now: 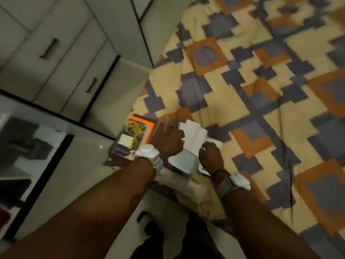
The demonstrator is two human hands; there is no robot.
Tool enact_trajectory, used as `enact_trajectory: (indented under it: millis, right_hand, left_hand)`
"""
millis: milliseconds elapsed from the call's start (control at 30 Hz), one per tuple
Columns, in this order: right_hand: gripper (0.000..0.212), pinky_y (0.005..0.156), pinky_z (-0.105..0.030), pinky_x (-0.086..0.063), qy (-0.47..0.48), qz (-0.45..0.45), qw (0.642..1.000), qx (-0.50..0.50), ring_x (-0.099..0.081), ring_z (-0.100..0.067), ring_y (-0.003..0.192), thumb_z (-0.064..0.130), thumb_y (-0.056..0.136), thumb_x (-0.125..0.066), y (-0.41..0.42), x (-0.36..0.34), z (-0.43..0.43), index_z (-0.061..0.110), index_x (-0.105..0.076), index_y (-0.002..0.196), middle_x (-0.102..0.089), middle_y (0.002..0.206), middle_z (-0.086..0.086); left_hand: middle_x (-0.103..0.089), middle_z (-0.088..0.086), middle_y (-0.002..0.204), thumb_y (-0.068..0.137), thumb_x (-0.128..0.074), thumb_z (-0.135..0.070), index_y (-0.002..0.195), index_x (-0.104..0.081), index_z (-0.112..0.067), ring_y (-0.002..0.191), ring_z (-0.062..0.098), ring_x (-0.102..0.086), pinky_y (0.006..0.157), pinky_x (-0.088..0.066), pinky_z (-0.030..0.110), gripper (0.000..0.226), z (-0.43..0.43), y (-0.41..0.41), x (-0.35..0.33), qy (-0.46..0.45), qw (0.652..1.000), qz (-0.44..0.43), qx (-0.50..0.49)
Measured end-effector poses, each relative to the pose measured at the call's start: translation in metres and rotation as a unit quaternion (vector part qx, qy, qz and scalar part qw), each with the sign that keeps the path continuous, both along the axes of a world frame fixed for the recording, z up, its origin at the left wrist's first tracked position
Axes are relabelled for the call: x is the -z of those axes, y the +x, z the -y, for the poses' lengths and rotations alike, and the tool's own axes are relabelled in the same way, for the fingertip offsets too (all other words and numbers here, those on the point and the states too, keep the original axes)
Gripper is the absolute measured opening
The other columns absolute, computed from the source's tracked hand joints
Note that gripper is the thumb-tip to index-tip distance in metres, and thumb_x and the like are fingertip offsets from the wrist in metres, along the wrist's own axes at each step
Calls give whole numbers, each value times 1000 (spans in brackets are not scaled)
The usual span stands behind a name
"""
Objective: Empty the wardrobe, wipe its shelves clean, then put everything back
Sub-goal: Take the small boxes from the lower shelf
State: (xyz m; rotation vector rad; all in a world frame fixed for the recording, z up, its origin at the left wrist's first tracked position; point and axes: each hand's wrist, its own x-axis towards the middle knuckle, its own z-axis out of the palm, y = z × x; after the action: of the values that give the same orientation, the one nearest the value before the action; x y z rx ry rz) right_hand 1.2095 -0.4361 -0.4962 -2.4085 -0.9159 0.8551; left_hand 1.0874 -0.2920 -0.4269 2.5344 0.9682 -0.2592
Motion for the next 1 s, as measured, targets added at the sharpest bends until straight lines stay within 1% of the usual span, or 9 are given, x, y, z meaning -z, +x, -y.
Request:
enact_trajectory:
  millis: [133,233,333,367,433,533,633,767,1000]
  right_hand:
    - [37,82,-51,-49,51,102,989,-99,-61,-46,90,28,90,-42,-66,-45,-51,0,-65,101,-64,97,-25]
    - [47,93,-49,-49,43,113,975,-187,-60,-44,107,36,91,-47,-162,-75,-97,4,-61,122,-61,118,-26]
    - [27,84,-42,-51,37,103,942,-317,-65,-41,100,20,93,-55,-310,-103,-141,2,-65,109,-66,107,-25]
    - [25,82,-42,-52,33,78,942,-325,-67,-39,95,22,94,-56,-322,-102,-141,3,-67,105,-69,101,-22]
    - [20,80,-39,-52,70,62,912,-398,-69,-33,91,25,94,-58,-417,-103,-157,8,-69,96,-70,95,-16]
    - [15,83,-38,-50,28,54,873,-484,-66,-36,96,23,92,-55,-506,-102,-167,12,-66,92,-68,100,-15]
    - [17,88,-36,-48,12,46,850,-525,-63,-32,102,23,93,-52,-559,-105,-176,17,-67,99,-66,106,-11]
    - [11,83,-29,-43,-12,45,804,-593,-61,-29,101,21,94,-51,-631,-112,-210,22,-62,93,-64,105,-9]
    - [20,85,-31,-50,-15,19,805,-592,-63,-27,97,18,95,-51,-717,-83,-304,9,-69,98,-66,102,-9]
  left_hand:
    - [-69,8,106,91,-59,-34,103,-69,-14,97,29,-65,82,-53,39,25,-9,-104,-38,-52,996,-10,-68]
    - [-66,9,118,88,-54,-37,105,-69,-17,107,28,-64,88,-53,38,30,-16,-229,-52,-78,982,2,-173]
    - [-67,10,115,94,-54,-25,108,-69,-14,105,30,-63,84,-51,37,24,-17,-387,-60,-64,959,12,-275]
    - [-67,11,114,95,-53,-24,108,-69,-12,104,31,-62,84,-51,38,24,-13,-401,-59,-62,957,15,-281]
    - [-65,13,115,97,-51,-23,109,-67,-8,106,31,-60,86,-48,35,25,-3,-506,-62,-66,930,8,-361]
    - [-64,12,113,98,-51,-20,108,-66,-4,98,26,-58,78,-43,29,24,15,-611,-59,-70,892,3,-447]
    - [-65,12,106,98,-50,-20,101,-66,-5,93,27,-59,71,-36,27,22,32,-675,-57,-66,849,11,-525]
    - [-67,6,103,98,-50,-23,96,-66,-14,91,23,-61,73,-42,26,18,45,-746,-50,-72,789,33,-609]
    - [-66,3,101,99,-48,-24,99,-67,-13,88,19,-60,79,-48,30,22,-11,-816,-12,-92,743,37,-662]
